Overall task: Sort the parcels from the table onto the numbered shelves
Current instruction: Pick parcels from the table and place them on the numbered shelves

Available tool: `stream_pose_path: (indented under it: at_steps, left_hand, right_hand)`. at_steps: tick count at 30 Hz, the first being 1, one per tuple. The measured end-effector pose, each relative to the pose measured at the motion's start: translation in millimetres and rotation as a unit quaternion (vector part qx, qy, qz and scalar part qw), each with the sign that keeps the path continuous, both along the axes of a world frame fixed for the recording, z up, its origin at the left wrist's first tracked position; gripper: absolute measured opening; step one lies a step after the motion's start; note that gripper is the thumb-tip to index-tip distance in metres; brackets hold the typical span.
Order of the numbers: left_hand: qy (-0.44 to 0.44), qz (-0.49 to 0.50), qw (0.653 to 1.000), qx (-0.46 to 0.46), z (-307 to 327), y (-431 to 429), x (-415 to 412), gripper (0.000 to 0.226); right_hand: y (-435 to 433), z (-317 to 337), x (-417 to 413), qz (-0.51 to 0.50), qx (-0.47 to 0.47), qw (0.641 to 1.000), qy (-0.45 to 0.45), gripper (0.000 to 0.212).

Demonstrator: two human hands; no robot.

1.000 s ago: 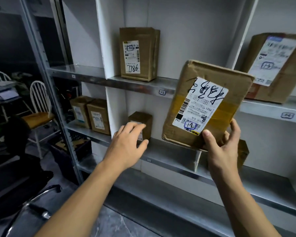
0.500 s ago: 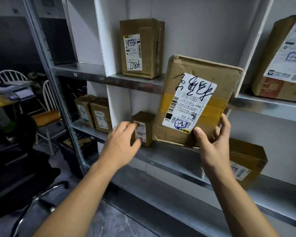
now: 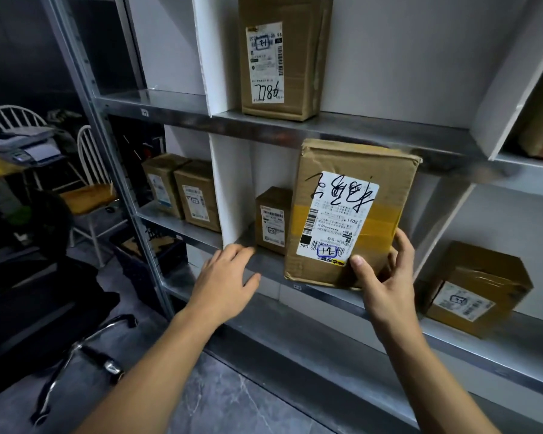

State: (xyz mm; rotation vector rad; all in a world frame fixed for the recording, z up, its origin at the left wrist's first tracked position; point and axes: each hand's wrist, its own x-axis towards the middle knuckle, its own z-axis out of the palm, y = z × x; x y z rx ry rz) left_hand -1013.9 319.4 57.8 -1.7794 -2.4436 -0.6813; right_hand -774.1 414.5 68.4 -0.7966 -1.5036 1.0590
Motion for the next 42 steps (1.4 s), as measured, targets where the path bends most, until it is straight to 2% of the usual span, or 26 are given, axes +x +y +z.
stream_pose_path:
  at_steps: [10, 22, 30, 42]
  left_hand:
    - [0.014, -0.050, 0.998, -0.038, -10, -28, -96, 0.050]
    - [0.024, -0.066, 0.997, -0.042, -8, -78, -232, 0.051]
    - [0.013, -0.069, 0.997, -0.026, -6, -82, -262, 0.052]
    - [-0.003, -0.100, 0.995, -0.006, 3, -64, -259, 0.053]
  right_hand:
    - [-39, -12, -106, -0.030, -0.007, 0.999, 0.014, 0.067]
    - [-82, -10, -237, -0.040, -0.033, 0.997, 0.059, 0.063]
    - [-82, -2, -266, -0.043, -0.043, 0.997, 0.054, 0.065]
    - [-76, -3, -266, -0.053, -0.066, 0.996, 0.041, 0.066]
